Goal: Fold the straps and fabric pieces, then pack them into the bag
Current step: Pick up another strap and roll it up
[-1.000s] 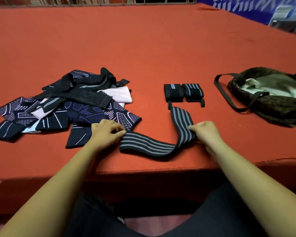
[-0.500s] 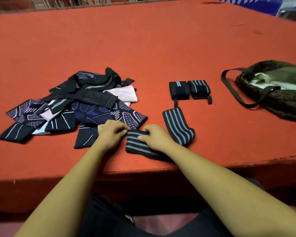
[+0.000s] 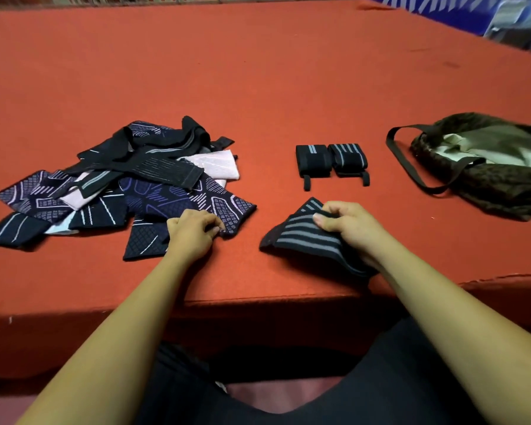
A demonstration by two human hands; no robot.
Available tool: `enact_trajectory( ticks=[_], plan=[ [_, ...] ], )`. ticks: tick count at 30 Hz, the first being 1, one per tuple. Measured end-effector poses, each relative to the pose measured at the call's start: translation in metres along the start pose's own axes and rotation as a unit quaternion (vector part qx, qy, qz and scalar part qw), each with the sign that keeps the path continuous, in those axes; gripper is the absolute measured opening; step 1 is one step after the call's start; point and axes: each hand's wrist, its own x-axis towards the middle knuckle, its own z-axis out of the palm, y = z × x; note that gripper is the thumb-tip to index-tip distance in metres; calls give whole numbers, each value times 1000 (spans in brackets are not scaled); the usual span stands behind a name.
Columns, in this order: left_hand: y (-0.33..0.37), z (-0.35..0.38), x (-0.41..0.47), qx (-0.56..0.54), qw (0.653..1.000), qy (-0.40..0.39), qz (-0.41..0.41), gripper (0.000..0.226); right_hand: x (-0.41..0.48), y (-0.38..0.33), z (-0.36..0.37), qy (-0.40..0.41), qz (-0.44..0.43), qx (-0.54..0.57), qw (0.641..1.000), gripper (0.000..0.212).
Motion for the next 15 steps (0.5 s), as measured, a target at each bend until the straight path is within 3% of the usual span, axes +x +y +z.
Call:
enact_trajectory(
  ticks=[5, 7, 9, 10, 11, 13, 15],
  plan=[
    [19, -4, 0, 23, 999, -11, -31, 21, -6, -17, -35, -14, -3, 146, 989, 25],
    [40, -9, -2, 46, 998, 36, -29, 13, -6, -25, -40, -17, -21, 168, 985, 22],
    [72, -19, -7, -31, 997, 68, 3, 27, -4, -35, -38, -5, -49, 173, 984, 20],
    [92, -27, -9, -143, 989, 32, 5, 40, -2, -38, -35, -5, -64, 177, 982, 18],
    [113, -37, -12, -279, 959, -40, -11, 51, -2, -42, -32, -11, -75, 183, 980, 15],
    [144, -51, -13, -479, 860, -162, -62, 66, -2, -47, -24, -42, -84, 184, 978, 5],
    [157, -53, -11, -574, 798, -166, -76, 58, -3, -46, -19, -59, -78, 142, 985, 8]
  ],
)
